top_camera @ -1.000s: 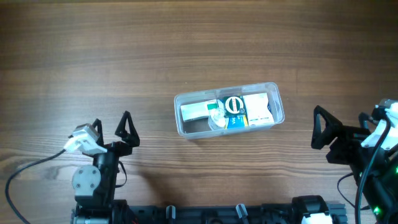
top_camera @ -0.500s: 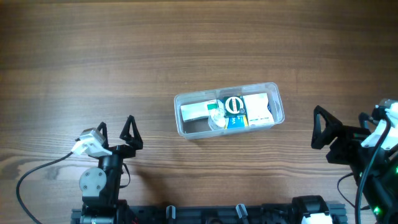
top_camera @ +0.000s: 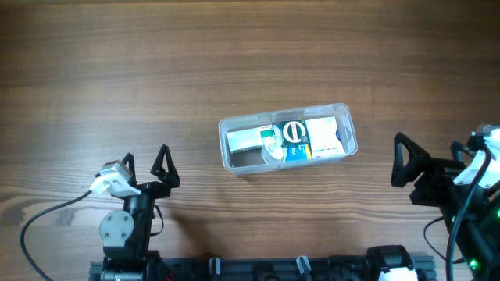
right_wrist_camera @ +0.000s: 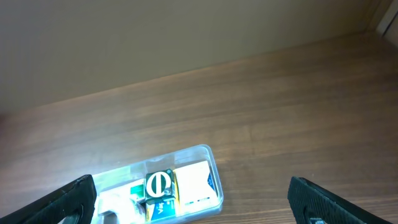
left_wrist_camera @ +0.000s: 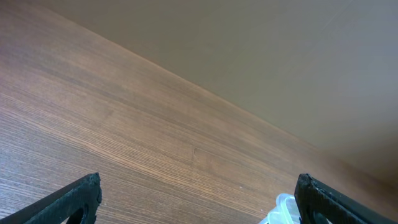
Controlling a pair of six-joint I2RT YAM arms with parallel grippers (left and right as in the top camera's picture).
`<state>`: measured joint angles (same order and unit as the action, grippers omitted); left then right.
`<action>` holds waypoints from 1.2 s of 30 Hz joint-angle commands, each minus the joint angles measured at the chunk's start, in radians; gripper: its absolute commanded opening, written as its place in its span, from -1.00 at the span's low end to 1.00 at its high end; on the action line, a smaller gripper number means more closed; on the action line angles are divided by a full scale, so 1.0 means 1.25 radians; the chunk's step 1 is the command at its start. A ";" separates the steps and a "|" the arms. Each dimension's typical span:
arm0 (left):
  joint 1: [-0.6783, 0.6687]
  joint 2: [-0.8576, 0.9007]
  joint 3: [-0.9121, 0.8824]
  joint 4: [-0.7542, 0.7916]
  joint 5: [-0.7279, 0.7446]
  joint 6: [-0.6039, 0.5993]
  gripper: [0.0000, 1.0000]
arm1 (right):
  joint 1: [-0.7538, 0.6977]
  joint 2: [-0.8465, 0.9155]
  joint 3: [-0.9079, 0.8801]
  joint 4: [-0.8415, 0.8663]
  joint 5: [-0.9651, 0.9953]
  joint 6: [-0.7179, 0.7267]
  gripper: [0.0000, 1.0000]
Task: Pack container
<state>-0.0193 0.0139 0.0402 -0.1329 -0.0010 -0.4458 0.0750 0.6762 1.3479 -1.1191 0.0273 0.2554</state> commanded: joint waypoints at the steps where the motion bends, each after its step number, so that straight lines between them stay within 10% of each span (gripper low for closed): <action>1: 0.000 -0.009 -0.007 0.005 0.009 0.016 1.00 | -0.003 0.006 0.000 0.002 0.008 -0.015 0.99; 13: 0.000 -0.009 -0.007 0.005 0.009 0.016 1.00 | -0.008 -0.006 -0.073 0.230 0.046 -0.251 0.99; 26: 0.000 -0.009 -0.007 0.005 0.009 0.016 0.99 | -0.055 -0.324 -0.714 0.591 -0.113 -0.189 0.99; 36: 0.000 -0.009 -0.007 0.005 0.009 0.016 0.99 | -0.059 -0.512 -0.945 0.681 -0.112 -0.182 1.00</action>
<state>-0.0193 0.0128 0.0387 -0.1299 -0.0010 -0.4458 0.0093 0.0875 0.2169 -0.3035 -0.0944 0.0113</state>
